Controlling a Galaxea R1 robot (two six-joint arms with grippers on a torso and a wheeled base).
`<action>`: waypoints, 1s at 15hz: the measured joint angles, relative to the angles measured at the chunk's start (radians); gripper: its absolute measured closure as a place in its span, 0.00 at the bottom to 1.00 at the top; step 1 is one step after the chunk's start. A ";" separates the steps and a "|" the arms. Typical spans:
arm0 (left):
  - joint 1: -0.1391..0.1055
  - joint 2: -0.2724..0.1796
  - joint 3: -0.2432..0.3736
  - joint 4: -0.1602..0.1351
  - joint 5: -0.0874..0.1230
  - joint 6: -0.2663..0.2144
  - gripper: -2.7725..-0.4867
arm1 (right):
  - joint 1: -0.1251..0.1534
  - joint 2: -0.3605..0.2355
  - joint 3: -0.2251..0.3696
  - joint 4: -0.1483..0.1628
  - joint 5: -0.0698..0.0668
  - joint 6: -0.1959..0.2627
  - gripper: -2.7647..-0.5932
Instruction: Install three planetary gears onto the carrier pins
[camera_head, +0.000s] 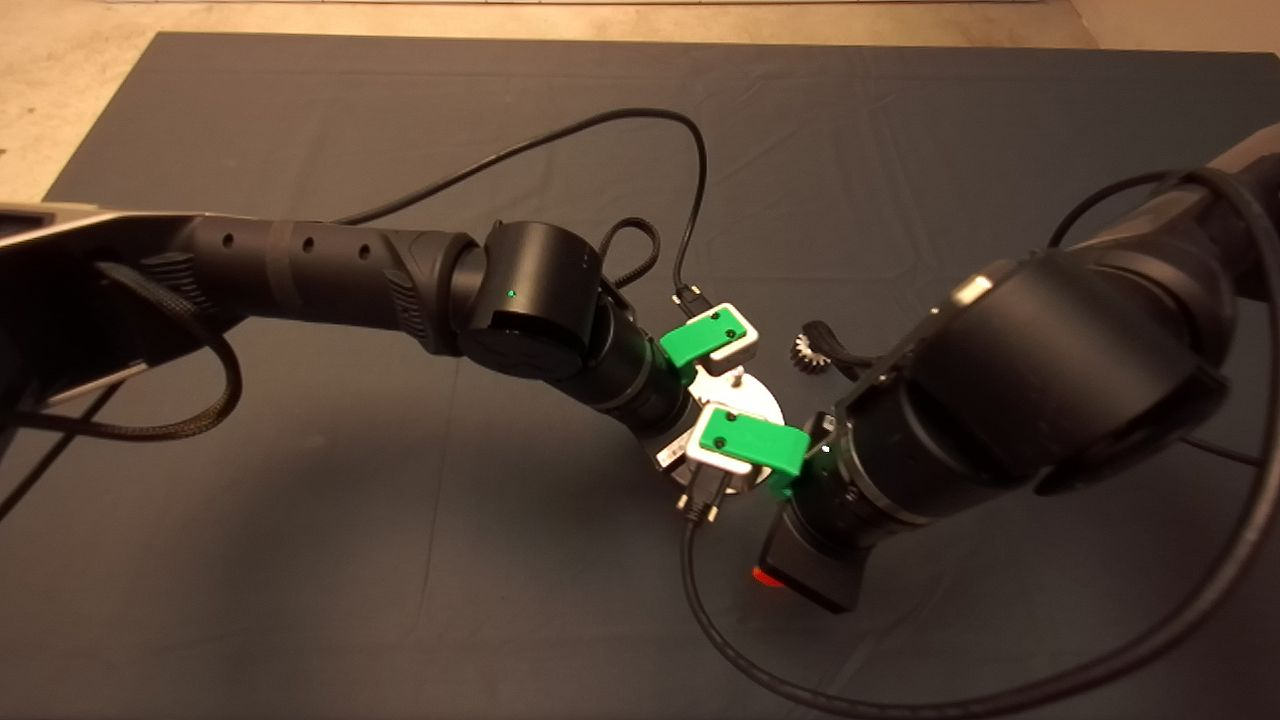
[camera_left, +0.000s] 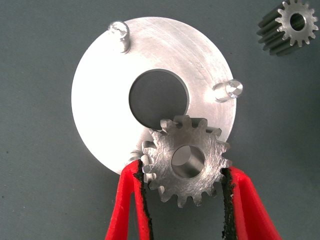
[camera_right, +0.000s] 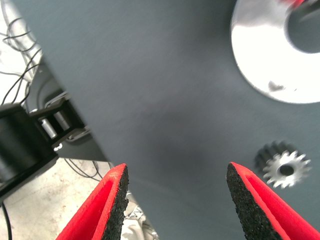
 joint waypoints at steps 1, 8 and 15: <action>0.000 0.000 -0.003 0.000 0.000 0.003 0.98 | 0.000 -0.013 0.027 0.018 0.000 0.000 0.61; 0.000 -0.003 -0.020 0.000 0.000 0.015 0.98 | 0.002 -0.150 0.161 0.074 0.000 0.004 0.61; 0.000 -0.010 -0.046 0.001 0.003 0.042 0.98 | 0.003 -0.203 0.183 0.083 0.000 0.004 0.61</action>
